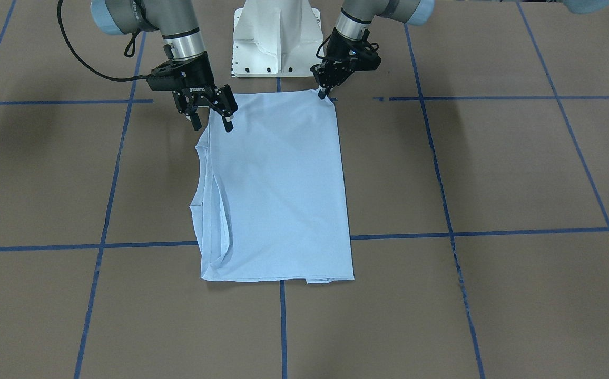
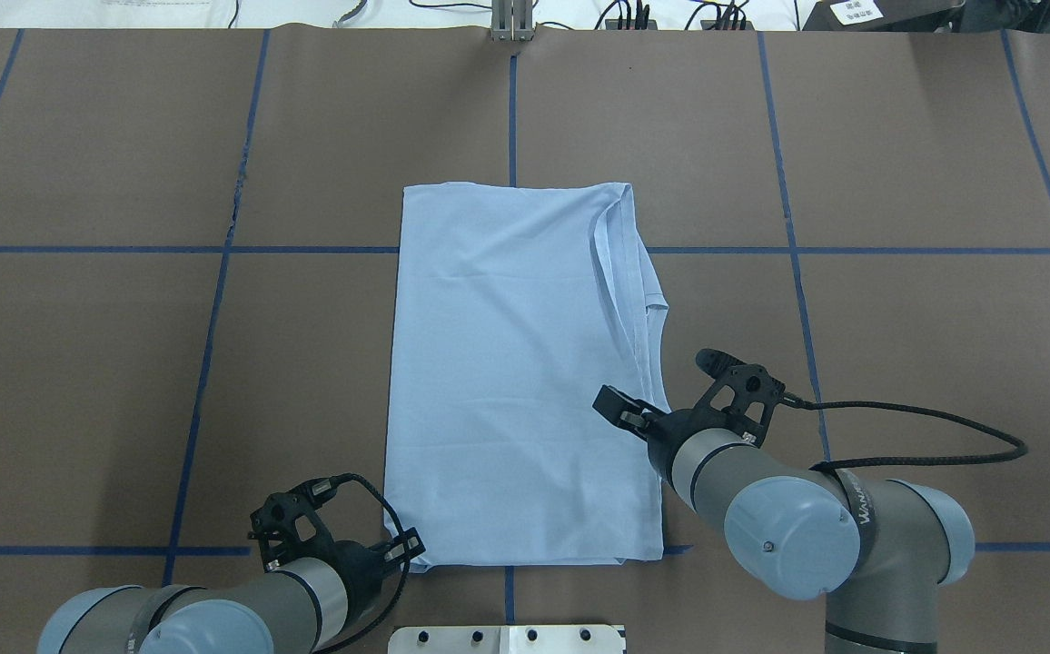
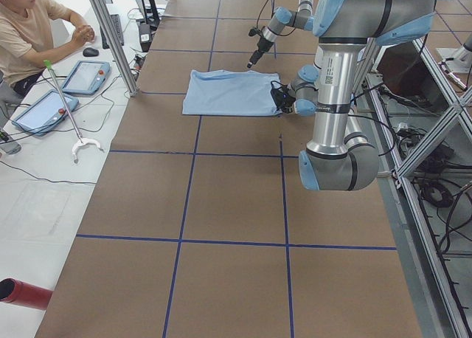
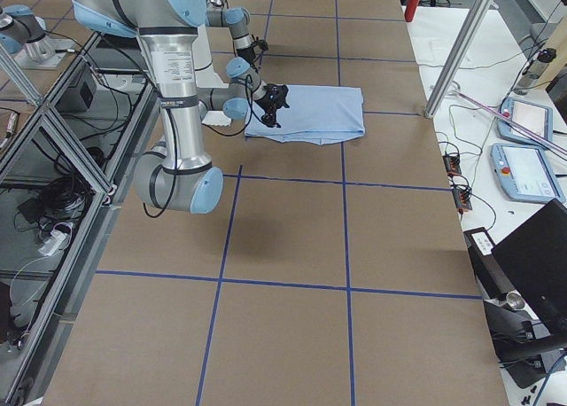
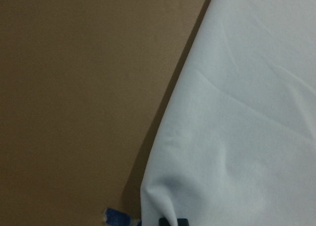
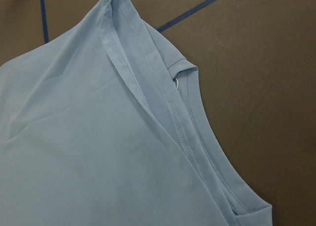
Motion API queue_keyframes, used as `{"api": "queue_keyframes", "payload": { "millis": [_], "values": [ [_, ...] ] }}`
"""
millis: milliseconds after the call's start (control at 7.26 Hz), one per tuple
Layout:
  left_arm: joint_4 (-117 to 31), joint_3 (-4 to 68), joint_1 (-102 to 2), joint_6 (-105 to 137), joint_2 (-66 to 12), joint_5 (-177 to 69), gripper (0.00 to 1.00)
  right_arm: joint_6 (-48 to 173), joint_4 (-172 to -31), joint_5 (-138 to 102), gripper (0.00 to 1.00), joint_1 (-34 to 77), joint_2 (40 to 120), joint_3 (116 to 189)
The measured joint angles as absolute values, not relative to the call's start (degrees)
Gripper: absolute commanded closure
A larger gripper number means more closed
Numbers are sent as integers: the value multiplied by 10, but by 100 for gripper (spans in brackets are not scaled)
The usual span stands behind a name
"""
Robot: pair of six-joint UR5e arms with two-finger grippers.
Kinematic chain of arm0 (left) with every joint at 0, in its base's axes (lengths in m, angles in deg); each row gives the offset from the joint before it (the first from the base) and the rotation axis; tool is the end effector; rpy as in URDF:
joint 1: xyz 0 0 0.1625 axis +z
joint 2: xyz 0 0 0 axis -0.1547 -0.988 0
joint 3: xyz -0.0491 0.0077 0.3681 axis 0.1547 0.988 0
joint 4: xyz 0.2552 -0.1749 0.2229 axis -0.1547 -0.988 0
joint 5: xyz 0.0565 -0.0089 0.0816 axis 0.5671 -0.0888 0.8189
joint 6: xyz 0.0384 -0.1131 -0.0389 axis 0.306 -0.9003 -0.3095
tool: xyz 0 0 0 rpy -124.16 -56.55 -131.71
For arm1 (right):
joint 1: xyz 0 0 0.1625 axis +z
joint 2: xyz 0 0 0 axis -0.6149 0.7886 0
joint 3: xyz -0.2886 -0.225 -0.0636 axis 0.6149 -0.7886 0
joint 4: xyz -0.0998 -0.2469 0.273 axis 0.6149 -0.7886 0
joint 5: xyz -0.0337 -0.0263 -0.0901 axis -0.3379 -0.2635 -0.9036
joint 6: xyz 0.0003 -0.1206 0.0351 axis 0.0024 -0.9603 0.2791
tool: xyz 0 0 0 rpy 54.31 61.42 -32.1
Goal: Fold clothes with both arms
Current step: 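Move the right gripper down to the shirt corner nearest the robot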
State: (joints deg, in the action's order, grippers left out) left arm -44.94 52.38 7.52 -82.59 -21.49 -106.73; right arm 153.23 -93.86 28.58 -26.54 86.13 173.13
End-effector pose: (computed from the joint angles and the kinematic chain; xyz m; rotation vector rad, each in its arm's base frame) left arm 0.5285 -0.1805 0.2808 0.0329 1.1484 -0.5386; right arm -0.4798 -0.2782 0.2857 0.2880 -1.0290 0.6294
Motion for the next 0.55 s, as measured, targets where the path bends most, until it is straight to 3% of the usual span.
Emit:
{"api": "queue_keyframes", "payload": {
  "millis": [551],
  "values": [
    [-450, 524, 78, -826, -215, -1067, 100, 1613, -1044, 275, 16, -305, 848, 1730]
  ]
}}
